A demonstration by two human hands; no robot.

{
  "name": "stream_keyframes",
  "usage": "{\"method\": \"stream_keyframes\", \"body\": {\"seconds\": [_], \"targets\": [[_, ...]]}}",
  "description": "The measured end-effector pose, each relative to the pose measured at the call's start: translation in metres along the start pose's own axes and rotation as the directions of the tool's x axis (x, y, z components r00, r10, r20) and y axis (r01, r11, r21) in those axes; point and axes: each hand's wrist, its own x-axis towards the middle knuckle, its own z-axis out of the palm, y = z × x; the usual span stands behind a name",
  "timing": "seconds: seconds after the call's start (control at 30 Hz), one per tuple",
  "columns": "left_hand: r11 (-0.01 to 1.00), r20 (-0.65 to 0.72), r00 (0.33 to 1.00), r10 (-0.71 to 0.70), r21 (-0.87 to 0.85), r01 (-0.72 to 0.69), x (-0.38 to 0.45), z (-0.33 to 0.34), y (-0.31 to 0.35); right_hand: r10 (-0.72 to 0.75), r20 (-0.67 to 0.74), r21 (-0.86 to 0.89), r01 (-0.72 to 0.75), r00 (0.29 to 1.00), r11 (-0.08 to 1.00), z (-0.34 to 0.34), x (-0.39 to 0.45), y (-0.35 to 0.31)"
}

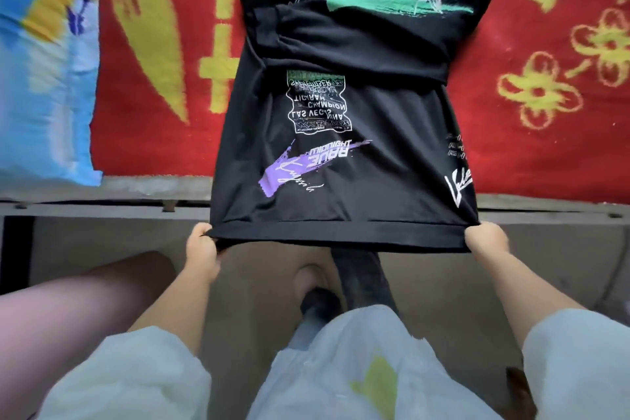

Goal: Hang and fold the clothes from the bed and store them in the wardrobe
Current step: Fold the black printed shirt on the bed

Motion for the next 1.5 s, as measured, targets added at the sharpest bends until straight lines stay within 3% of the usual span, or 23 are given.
{"method": "stream_keyframes", "body": {"seconds": [0.07, 0.17, 0.23, 0.3, 0.4, 0.53, 0.67, 0.77, 0.83, 0.87, 0.9, 0.93, 0.97, 1.0, 1.03, 1.07, 1.17, 1.23, 1.37, 1.43, 1.5], "targets": [[0.877, 0.041, 0.988, -0.152, -0.454, 0.154, -0.026, -0.001, 0.005, 0.017, -0.007, 0.048, -0.017, 1.0, 0.999, 0.011, -0.023, 0.008], [0.68, 0.068, 0.97, -0.234, -0.702, 0.213, -0.049, -0.006, 0.008, 0.025, -0.016, 0.169, -0.022, 1.0, 0.985, 0.011, -0.039, 0.006], [0.631, 0.073, 0.964, -0.254, -0.743, 0.223, -0.055, -0.007, 0.01, 0.043, -0.018, 0.237, -0.037, 0.999, 0.971, 0.005, -0.04, -0.002], [0.614, 0.083, 0.959, -0.27, -0.752, 0.238, -0.058, -0.005, 0.017, 0.083, 0.028, 0.433, -0.087, 0.996, 0.897, -0.003, -0.039, -0.015], [0.634, 0.098, 0.975, -0.202, -0.745, 0.206, -0.064, 0.009, 0.053, 0.109, 0.198, 0.778, -0.224, 0.974, 0.587, -0.028, -0.045, -0.043], [0.552, 0.152, 0.988, -0.032, -0.822, 0.144, -0.067, 0.055, 0.141, -0.036, 0.233, 0.964, -0.226, 0.972, 0.139, -0.089, -0.033, -0.103], [0.433, 0.192, 0.972, 0.133, -0.894, 0.117, -0.059, 0.139, 0.251, -0.177, 0.206, 0.978, -0.207, 0.962, 0.016, -0.165, 0.009, -0.187], [0.366, 0.242, 0.939, 0.246, -0.92, 0.142, -0.049, 0.201, 0.319, -0.273, 0.085, 0.993, -0.105, 0.958, -0.058, -0.204, 0.054, -0.246], [0.423, 0.281, 0.911, 0.303, -0.896, 0.135, -0.026, 0.236, 0.342, -0.256, 0.025, 0.989, -0.061, 0.966, -0.132, -0.214, 0.088, -0.272], [0.565, 0.282, 0.903, 0.325, -0.823, 0.054, -0.009, 0.249, 0.344, -0.26, -0.004, 0.997, -0.017, 0.966, -0.079, -0.212, 0.1, -0.277], [0.759, 0.259, 0.894, 0.365, -0.638, -0.125, 0.007, 0.26, 0.339, -0.251, -0.061, 0.993, 0.085, 0.966, 0.086, -0.204, 0.11, -0.279], [0.885, 0.255, 0.872, 0.418, -0.331, -0.327, 0.021, 0.268, 0.326, -0.246, -0.14, 0.914, 0.221, 0.959, 0.341, -0.192, 0.121, -0.276], [0.873, 0.256, 0.845, 0.469, 0.013, -0.488, 0.034, 0.273, 0.31, -0.272, -0.211, 0.73, 0.337, 0.939, 0.595, -0.177, 0.133, -0.268], [0.761, 0.252, 0.818, 0.517, 0.301, -0.575, 0.05, 0.275, 0.294, -0.336, -0.245, 0.499, 0.415, 0.91, 0.761, -0.16, 0.143, -0.26], [0.623, 0.23, 0.791, 0.567, 0.508, -0.595, 0.059, 0.272, 0.279, -0.411, -0.242, 0.296, 0.471, 0.879, 0.831, -0.143, 0.147, -0.251], [0.541, 0.175, 0.781, 0.599, 0.631, -0.556, 0.069, 0.269, 0.27, -0.464, -0.235, 0.16, 0.505, 0.854, 0.848, -0.128, 0.151, -0.245], [0.529, 0.01, 0.815, 0.58, 0.756, -0.386, 0.093, 0.266, 0.268, -0.39, -0.317, 0.128, 0.447, 0.864, 0.885, -0.107, 0.157, -0.251], [0.496, 0.026, 0.796, 0.604, 0.77, -0.402, 0.106, 0.27, 0.279, -0.325, -0.4, 0.11, 0.397, 0.857, 0.911, -0.103, 0.156, -0.263], [0.528, 0.065, 0.76, 0.647, 0.681, -0.508, 0.135, 0.285, 0.311, -0.409, -0.454, -0.075, 0.423, 0.792, 0.903, -0.101, 0.163, -0.284], [0.514, 0.027, 0.727, 0.686, 0.689, -0.511, 0.138, 0.29, 0.329, -0.367, -0.562, 0.064, 0.482, 0.741, 0.874, -0.112, 0.17, -0.282], [0.445, 0.018, 0.667, 0.744, 0.732, -0.516, 0.141, 0.297, 0.346, -0.158, -0.658, 0.304, 0.452, 0.736, 0.839, -0.129, 0.181, -0.277]]}}
